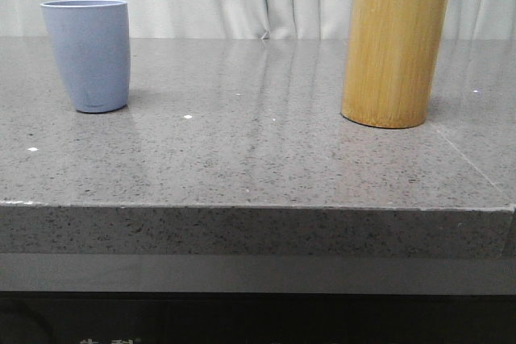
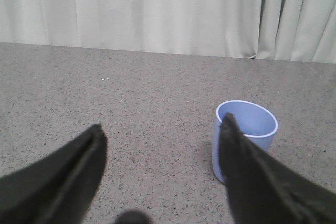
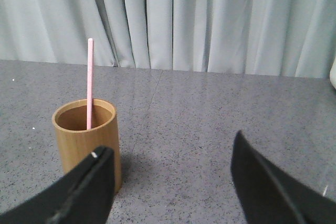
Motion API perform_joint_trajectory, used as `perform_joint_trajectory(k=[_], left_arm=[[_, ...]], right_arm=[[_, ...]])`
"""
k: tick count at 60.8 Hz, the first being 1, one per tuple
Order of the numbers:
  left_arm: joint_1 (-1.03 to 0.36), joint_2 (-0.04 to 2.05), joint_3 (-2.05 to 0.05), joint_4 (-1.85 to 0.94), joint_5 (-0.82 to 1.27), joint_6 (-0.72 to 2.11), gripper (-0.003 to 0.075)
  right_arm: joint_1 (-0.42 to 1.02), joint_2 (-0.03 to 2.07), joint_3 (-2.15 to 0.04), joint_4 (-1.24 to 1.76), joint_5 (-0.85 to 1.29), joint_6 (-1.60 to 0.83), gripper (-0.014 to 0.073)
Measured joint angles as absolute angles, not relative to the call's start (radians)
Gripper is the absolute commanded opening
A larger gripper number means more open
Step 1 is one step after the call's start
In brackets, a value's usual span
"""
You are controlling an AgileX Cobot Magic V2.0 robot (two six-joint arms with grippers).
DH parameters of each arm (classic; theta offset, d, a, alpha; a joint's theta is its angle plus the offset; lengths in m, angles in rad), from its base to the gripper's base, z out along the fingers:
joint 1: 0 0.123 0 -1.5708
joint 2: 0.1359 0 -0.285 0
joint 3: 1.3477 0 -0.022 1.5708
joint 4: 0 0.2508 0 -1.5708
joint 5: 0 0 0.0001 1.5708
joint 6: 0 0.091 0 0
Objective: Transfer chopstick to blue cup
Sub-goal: 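Move the left gripper over the light blue cup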
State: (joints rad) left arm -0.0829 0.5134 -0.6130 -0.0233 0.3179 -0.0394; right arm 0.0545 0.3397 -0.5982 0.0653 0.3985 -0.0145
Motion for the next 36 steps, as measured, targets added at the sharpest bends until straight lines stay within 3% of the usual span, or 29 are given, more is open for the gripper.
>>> perform_joint_trajectory(k=[21, 36], left_arm=[[-0.083, 0.528, -0.632, -0.063, 0.316, -0.039, 0.0619], [-0.083, 0.757, -0.897, -0.073, 0.552, 0.035, 0.0619]], right_arm=[[0.054, 0.34, -0.598, 0.065, 0.398, -0.014, 0.0583], [0.054, 0.34, -0.598, 0.065, 0.398, -0.014, 0.0583]])
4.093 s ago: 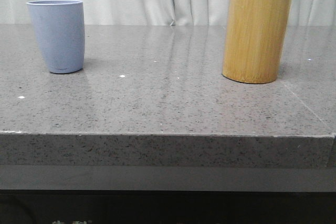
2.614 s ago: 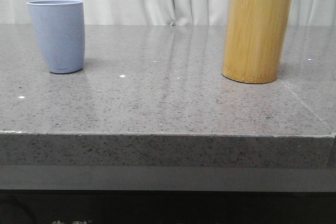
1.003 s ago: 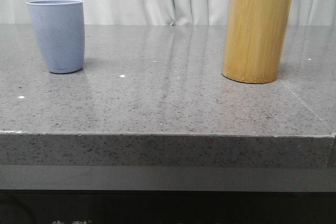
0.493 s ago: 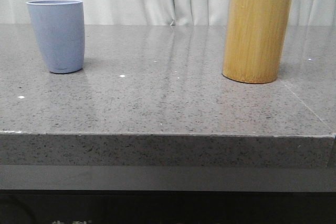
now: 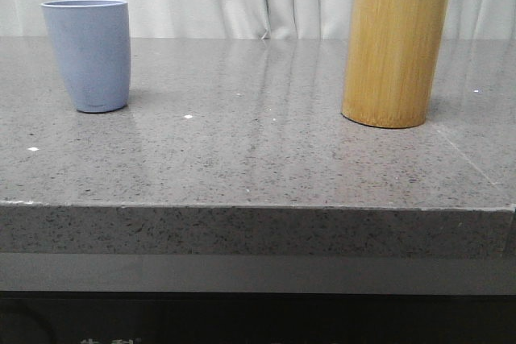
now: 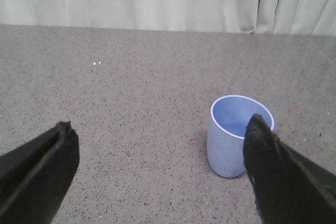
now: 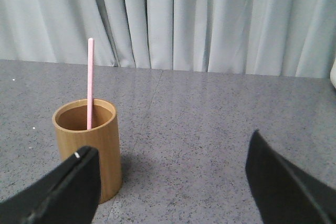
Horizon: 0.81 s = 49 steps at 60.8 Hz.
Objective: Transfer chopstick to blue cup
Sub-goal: 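Move the left gripper over the light blue cup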
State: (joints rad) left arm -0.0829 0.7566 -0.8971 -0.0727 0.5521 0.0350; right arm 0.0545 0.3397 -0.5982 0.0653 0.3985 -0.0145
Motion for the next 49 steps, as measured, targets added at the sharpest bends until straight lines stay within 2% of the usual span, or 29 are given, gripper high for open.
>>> perform_joint_trajectory(k=[22, 49], left_arm=[[-0.11, 1.205, -1.403, -0.166, 0.96, 0.139, 0.0618], [-0.362, 1.626, -1.77, -0.134, 1.147, 0.14, 0.0619]], right_arm=[[0.054, 0.34, -0.598, 0.065, 0.398, -0.014, 0.0583], [0.054, 0.34, -0.598, 0.065, 0.398, -0.014, 0.0583]])
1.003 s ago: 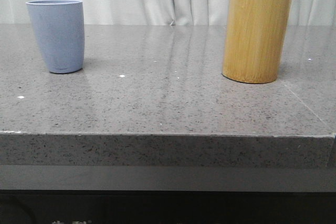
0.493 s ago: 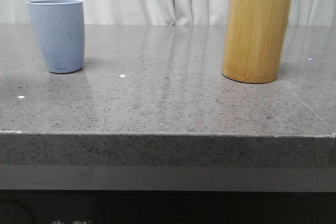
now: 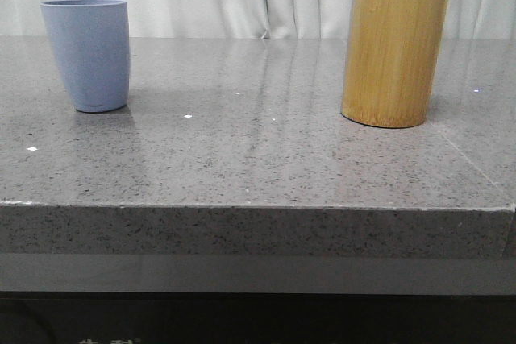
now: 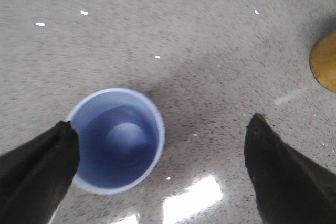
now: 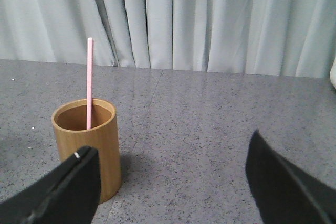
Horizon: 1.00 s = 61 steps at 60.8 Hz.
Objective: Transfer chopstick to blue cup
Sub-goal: 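Move the left gripper over the light blue cup, then lower the left gripper and grasp the blue cup's rim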
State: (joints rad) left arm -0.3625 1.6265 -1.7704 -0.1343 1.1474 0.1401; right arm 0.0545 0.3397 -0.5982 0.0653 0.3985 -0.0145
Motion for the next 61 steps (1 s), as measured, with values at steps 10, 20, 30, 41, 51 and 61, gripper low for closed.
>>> perform_joint_trajectory(k=[10, 20, 30, 41, 51, 61], left_arm=[[-0.375, 1.736, -1.831, -0.129, 1.193, 0.14, 0.0619], [-0.375, 1.787, -1.84, -0.127, 1.215, 0.14, 0.0618], [-0.375, 1.808, -1.843, -0.127, 1.237, 0.14, 0.0618], [-0.375, 1.851, -1.844, -0.127, 1.245, 0.14, 0.0523], [-0.375, 1.863, -1.844, -0.127, 1.245, 0.14, 0.0286], [-0.375, 1.863, -1.844, -0.123, 1.245, 0.14, 0.0106]], right_arm=[[0.054, 0.34, -0.598, 0.065, 0.398, -0.014, 0.0583], [0.054, 0.34, -0.598, 0.065, 0.398, -0.014, 0.0583], [0.054, 0.34, -0.598, 0.065, 0.398, -0.014, 0.0583], [0.054, 0.34, -0.598, 0.065, 0.398, -0.014, 0.0583], [0.054, 0.34, -0.598, 0.065, 0.398, -0.014, 0.0583], [0.054, 0.34, -0.598, 0.065, 0.398, -0.014, 0.0583]])
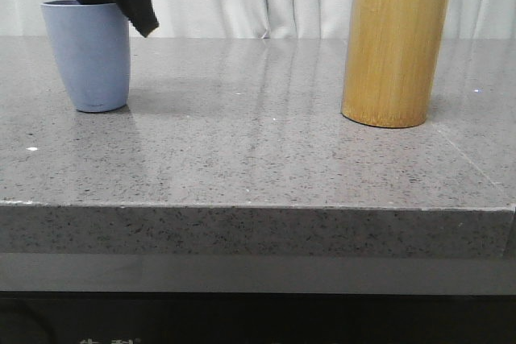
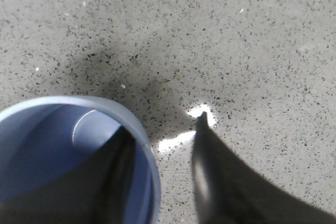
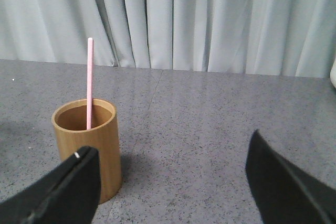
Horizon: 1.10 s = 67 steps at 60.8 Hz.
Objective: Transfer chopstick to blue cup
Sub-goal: 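Lower the left gripper and grasp the blue cup's rim, then carry the blue cup beside the bamboo holder and set it down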
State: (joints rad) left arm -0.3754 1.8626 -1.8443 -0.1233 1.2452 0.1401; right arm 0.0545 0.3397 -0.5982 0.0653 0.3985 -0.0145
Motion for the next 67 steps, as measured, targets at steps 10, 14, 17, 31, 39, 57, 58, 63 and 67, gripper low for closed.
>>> perform_joint_trajectory(k=[10, 14, 17, 31, 39, 57, 58, 63, 67], left_arm=[[-0.375, 1.863, -1.844, -0.107, 1.245, 0.14, 0.003], [-0.375, 1.863, -1.844, -0.103, 1.245, 0.14, 0.0009], [-0.375, 1.863, -1.844, -0.098, 1.247, 0.14, -0.0006], [-0.375, 1.863, -1.844, -0.092, 1.248, 0.14, -0.0019], [-0.381, 1.863, -1.862, -0.091, 1.253, 0.14, -0.0019], [-0.501, 1.835, -1.97, -0.114, 1.253, 0.14, -0.0019], [-0.51, 1.835, -1.973, -0.116, 1.253, 0.14, -0.0019], [-0.561, 1.833, -1.979, -0.123, 1.253, 0.14, -0.0019], [-0.593, 1.833, -1.979, -0.127, 1.255, 0.14, -0.0019]], right_arm=[[0.054, 0.34, -0.598, 0.065, 0.398, -0.014, 0.0583], [0.054, 0.34, -0.598, 0.065, 0.398, -0.014, 0.0583], [0.054, 0.34, -0.598, 0.065, 0.398, -0.014, 0.0583], [0.054, 0.34, -0.598, 0.065, 0.398, -0.014, 0.0583], [0.054, 0.34, -0.598, 0.065, 0.398, -0.014, 0.0583], [0.054, 0.34, -0.598, 0.065, 0.398, -0.014, 0.0533], [0.054, 0.34, -0.598, 0.065, 0.398, -0.014, 0.0533], [0.054, 0.34, -0.598, 0.065, 0.398, -0.014, 0.0533], [0.054, 0.34, -0.598, 0.065, 0.398, -0.014, 0.0533]])
